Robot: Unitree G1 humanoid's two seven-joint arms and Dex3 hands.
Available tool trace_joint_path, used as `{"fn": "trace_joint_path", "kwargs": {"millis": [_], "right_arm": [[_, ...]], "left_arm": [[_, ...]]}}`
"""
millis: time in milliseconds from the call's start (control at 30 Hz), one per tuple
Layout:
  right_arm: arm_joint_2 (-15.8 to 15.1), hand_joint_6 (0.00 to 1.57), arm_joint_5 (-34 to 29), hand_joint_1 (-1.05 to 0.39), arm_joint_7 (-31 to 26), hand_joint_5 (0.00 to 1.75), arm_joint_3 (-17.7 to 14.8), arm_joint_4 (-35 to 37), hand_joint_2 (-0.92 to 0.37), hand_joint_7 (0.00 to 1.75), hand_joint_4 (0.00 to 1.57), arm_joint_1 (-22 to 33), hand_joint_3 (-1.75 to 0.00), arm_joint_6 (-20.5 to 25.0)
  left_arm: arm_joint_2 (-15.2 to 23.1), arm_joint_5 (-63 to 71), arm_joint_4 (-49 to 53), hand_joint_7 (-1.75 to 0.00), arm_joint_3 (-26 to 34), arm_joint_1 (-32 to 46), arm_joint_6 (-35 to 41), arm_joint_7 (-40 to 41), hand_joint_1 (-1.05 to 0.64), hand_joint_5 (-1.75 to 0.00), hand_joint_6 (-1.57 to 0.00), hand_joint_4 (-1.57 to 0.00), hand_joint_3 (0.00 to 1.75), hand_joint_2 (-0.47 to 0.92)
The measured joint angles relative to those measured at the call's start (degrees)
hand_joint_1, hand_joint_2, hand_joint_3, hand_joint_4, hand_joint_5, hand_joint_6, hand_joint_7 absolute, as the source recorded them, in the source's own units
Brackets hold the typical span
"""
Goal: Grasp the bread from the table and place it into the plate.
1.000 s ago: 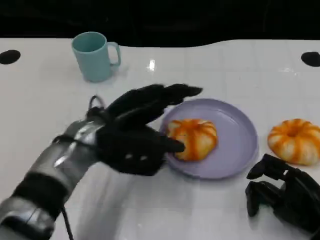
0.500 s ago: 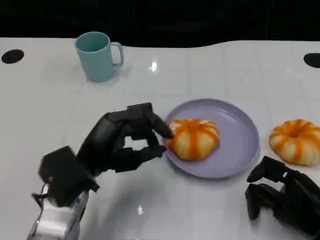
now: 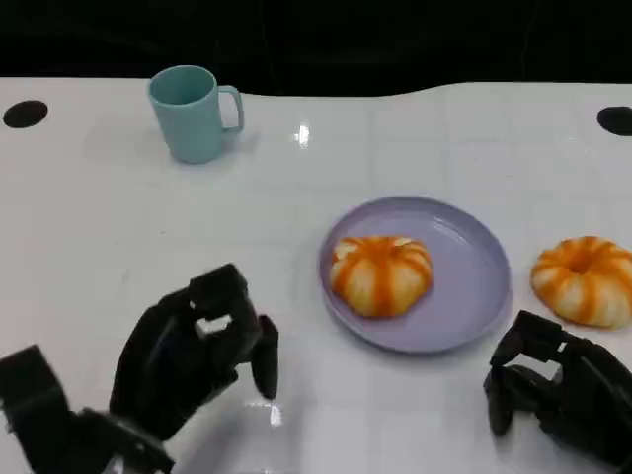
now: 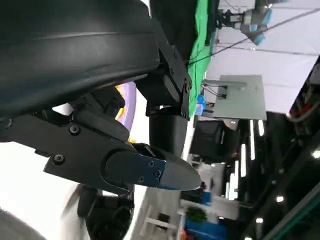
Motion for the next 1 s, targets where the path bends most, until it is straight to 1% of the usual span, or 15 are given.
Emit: {"fn": "trace_joint_path", "kwargs": {"millis": [100, 200, 300, 500, 633, 767, 867, 1000], "right_arm": [[-0.04, 0.66, 0.01, -0.59, 0.41, 1.72, -0.09, 0.87, -0.92, 1.48, 0.71, -0.46, -0.16, -0.32], [-0.02, 0.66, 0.00, -0.59, 0.57, 1.72, -0.08, 1.09, -0.92, 1.49, 0.71, -0.61, -0.16, -0.38], [-0.04, 0.66, -0.07, -0.60, 0.59, 1.72, -0.07, 1.06, -0.92, 1.48, 0.71, -0.61, -0.16, -0.42], [-0.17, 0.68, -0.05, -0.57, 0.61, 1.71, -0.10, 1.00, -0.92, 1.45, 0.72, -0.60, -0.15, -0.16], [-0.18, 0.68, 0.13, -0.57, 0.61, 1.71, -0.21, 0.48, -0.92, 1.44, 0.73, -0.59, -0.15, 1.21], [-0.21, 0.68, 0.13, -0.58, 0.62, 1.70, -0.26, 0.17, -0.92, 1.44, 0.72, -0.46, -0.17, 1.50], [-0.22, 0.66, 0.13, -0.60, 1.20, 1.72, -0.28, 0.20, -0.92, 1.51, 0.71, -0.23, -0.18, 0.91], [-0.50, 0.64, 0.04, -0.60, 2.02, 1.74, -0.25, 0.22, -0.92, 1.54, 0.70, 0.14, -0.18, 0.37]], "left_arm": [[-0.68, -1.88, -0.74, -1.75, 0.88, 1.45, 2.49, -1.46, -0.76, -1.75, -0.89, -1.10, 0.17, 0.90], [-0.81, -3.70, -2.20, -1.75, 1.66, 2.98, 7.52, -1.83, -0.74, -1.75, -0.91, -1.12, 0.15, 0.92], [-1.03, -4.37, -3.30, -1.75, 2.37, 4.78, 10.02, -1.88, -0.72, -1.75, -0.89, -1.12, 0.15, 0.92], [-2.22, -4.38, -3.71, -1.75, 2.94, 7.06, 10.83, -3.92, -0.73, -1.75, -0.89, -1.11, 0.14, 0.91], [-2.26, -4.60, -3.70, -1.75, 3.89, 7.02, 12.34, -5.16, -0.73, -1.75, -0.89, -1.10, 0.13, 0.92], [-2.27, -4.70, -3.69, -1.73, 4.60, 6.96, 13.41, -6.00, -0.74, -1.75, -0.89, -1.10, 0.12, 0.91], [-2.28, -4.78, -3.69, -1.71, 4.81, 6.91, 14.16, -6.76, -0.73, -1.75, -0.89, -1.10, 0.12, 0.92], [-2.53, -4.78, -3.68, -1.70, 5.33, 6.58, 14.79, -7.36, -0.73, -1.75, -0.91, -1.10, 0.11, 0.92]]}}
